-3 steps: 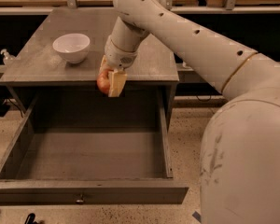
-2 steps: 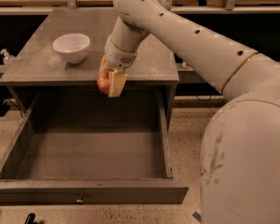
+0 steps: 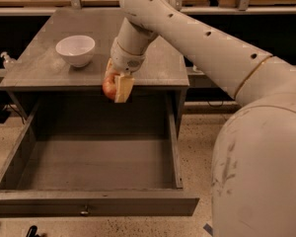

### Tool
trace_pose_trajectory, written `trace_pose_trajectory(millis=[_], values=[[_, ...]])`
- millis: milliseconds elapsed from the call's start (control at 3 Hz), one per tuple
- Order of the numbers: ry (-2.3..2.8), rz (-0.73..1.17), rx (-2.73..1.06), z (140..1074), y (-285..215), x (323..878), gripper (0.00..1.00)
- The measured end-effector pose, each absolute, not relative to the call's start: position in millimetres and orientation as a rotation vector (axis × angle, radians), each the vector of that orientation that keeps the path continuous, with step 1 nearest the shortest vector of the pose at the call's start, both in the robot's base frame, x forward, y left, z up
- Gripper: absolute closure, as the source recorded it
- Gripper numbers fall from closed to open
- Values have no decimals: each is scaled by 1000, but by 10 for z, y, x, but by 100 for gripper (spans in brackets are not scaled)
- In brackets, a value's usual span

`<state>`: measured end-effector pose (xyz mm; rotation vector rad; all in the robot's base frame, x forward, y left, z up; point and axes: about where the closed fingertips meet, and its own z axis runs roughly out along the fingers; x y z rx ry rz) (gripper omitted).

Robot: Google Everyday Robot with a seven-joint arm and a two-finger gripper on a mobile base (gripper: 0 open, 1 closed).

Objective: Pick apple from top drawer and place on counter

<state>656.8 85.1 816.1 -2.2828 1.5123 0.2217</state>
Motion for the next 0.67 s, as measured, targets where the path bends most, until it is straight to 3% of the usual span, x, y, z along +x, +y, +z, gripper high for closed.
trace_pose_trajectory(millis=[667], values=[[1512,222,-2283,8162,852,6567,100]])
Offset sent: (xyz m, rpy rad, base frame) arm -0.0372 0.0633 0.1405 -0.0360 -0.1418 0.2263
